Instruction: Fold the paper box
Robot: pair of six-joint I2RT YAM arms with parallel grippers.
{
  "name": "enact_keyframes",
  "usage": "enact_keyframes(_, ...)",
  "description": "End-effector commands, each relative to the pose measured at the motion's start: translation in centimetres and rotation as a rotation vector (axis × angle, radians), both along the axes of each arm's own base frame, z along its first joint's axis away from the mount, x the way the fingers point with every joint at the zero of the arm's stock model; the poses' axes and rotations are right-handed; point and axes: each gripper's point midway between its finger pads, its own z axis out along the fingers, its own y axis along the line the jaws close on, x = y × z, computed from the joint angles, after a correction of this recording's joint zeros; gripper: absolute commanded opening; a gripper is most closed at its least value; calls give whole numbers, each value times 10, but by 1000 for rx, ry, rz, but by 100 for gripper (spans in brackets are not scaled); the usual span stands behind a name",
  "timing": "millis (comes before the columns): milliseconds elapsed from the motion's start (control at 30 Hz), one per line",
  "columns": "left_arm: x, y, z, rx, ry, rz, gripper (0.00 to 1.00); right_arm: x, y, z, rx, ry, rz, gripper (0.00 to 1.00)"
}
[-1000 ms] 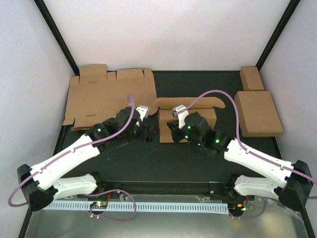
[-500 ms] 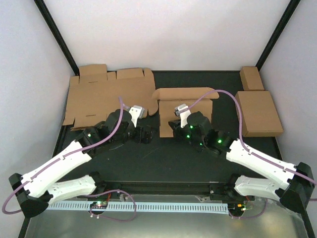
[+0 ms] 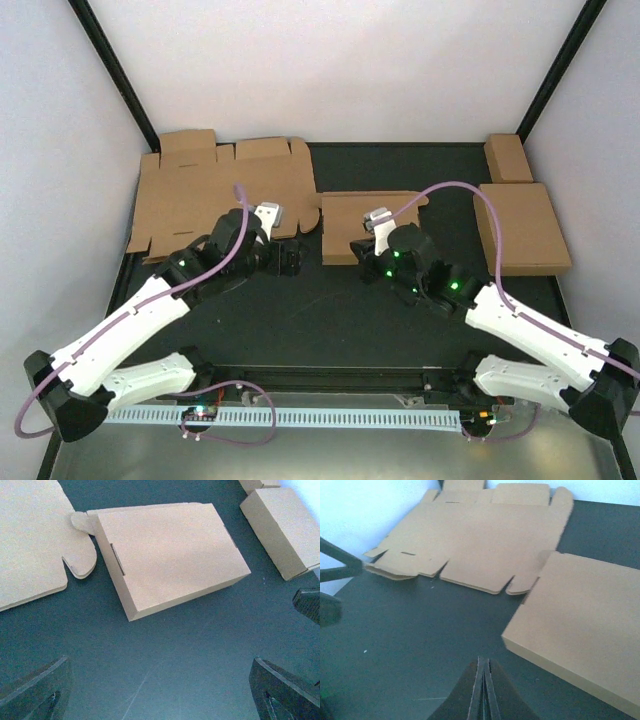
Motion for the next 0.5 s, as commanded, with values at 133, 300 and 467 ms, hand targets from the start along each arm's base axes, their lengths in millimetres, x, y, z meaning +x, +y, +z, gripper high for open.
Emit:
enact_keyframes(133,46,-13,-11,-58,10,-31,99,42,-59,-17,-25,107,-173,8)
enact_keyframes(300,76,-30,-42,-85,113,-77,96,73,-85,-41,30,227,-190,16)
enact_keyframes(467,92,-51,-65,-157,153,-139,90,101,-110,-73,135,327,-229,18)
